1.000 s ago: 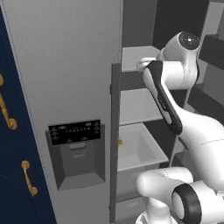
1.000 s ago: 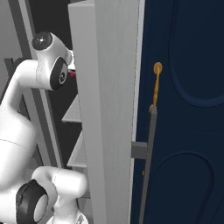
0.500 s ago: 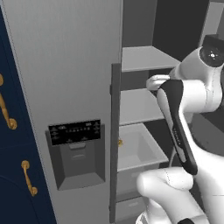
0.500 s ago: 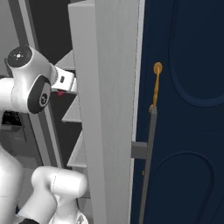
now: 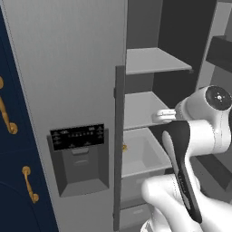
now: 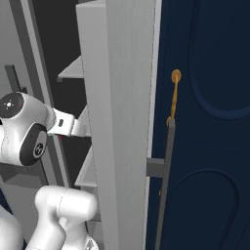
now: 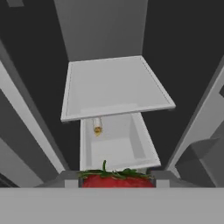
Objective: Take the strawberry from the fridge and place it on top of the pancake, located on the dining counter.
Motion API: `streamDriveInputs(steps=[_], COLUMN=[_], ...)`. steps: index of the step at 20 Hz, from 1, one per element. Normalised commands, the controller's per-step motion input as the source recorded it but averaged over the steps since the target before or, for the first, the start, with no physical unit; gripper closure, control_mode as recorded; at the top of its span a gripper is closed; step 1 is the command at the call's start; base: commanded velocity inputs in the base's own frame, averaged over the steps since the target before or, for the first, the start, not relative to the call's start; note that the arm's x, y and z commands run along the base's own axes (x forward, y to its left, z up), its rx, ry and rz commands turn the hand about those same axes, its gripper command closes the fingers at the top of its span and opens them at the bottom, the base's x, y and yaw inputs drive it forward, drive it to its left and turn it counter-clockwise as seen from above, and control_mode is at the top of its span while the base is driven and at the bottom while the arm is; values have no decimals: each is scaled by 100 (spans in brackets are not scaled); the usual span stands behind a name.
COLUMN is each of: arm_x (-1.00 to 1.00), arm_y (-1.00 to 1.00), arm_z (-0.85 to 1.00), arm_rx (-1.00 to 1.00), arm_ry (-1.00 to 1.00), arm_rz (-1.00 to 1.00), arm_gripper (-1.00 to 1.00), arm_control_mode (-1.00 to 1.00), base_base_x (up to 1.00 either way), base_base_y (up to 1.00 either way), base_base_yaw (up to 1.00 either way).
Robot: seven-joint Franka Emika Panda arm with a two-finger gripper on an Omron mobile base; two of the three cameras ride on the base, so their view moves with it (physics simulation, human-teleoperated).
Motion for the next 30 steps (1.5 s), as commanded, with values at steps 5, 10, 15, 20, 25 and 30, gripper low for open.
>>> streamDriveInputs(steps=[5, 10, 15, 20, 25, 30], arm_x=[-14, -9, -9, 0, 0, 0], arm_y=[2, 17, 3, 0, 0, 0], arm_z=[-14, -9, 0, 0, 0, 0], arm_rx=[0, 0, 0, 0, 0, 0], arm_ry=[0, -1, 0, 0, 0, 0], arm_rz=[2, 0, 0, 0, 0, 0], arm_gripper=[100, 100, 100, 100, 100, 100], arm_control_mode=[-100, -100, 100, 100, 100, 100], base_base_x=[0, 0, -74, -91, -85, -39], base_base_y=[0, 0, 36, 46, 8, -5], base_base_yaw=[0, 0, -14, -60, -78, -86])
